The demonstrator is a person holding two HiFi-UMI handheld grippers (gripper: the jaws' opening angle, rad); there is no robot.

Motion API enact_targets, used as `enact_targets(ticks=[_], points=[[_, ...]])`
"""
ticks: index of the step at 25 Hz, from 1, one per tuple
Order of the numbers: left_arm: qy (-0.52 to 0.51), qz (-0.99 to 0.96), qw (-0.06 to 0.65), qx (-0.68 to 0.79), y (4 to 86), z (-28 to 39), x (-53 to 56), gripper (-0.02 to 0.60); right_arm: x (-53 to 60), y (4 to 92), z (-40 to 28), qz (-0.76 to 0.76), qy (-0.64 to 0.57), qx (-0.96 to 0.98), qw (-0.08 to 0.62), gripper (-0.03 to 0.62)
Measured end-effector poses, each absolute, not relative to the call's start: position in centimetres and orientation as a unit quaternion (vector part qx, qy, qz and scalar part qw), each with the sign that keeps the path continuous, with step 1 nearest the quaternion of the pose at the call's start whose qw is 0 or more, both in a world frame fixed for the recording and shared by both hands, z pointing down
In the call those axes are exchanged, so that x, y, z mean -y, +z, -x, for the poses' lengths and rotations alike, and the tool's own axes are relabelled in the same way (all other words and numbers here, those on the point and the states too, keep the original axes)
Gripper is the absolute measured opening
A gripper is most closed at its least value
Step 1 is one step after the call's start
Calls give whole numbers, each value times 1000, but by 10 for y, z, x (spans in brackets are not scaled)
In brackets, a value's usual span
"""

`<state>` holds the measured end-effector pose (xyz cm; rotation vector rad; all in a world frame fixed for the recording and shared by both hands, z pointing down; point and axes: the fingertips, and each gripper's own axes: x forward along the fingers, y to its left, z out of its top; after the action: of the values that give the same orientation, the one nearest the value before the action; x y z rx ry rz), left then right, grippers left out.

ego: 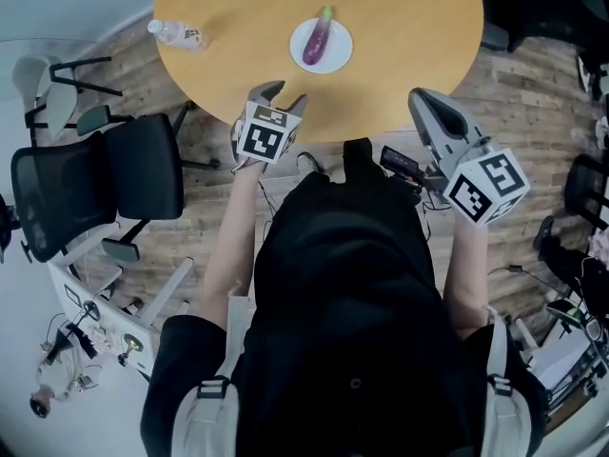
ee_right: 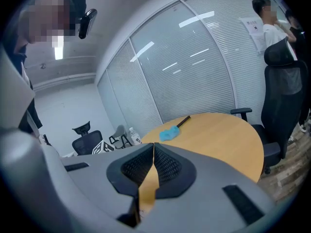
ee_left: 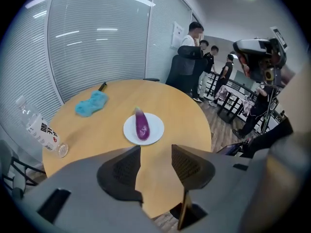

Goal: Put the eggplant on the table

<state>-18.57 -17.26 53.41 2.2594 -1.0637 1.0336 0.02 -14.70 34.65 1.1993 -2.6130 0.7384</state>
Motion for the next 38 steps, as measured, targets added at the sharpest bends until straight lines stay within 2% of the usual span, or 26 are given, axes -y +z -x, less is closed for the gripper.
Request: enact_targets(ticks=[3, 9, 15, 24, 38], points=[[365, -821, 213, 384, 528, 196, 154, 184, 133, 347, 16, -401, 247, 878, 87, 17], [341, -835, 207, 378, 510, 217, 115, 62, 101, 344, 46, -409, 244, 875, 92, 17], [282, -853, 245, 365, 502, 226, 78, 12, 67, 348, 71, -413, 245, 870, 108, 17], [236, -878, 271, 317, 492, 221, 27, 12, 23, 352, 72, -445, 245, 853, 118, 17], [130, -891, 287, 326, 424, 150, -25, 12, -6, 338, -4, -435, 228, 863, 119, 17]])
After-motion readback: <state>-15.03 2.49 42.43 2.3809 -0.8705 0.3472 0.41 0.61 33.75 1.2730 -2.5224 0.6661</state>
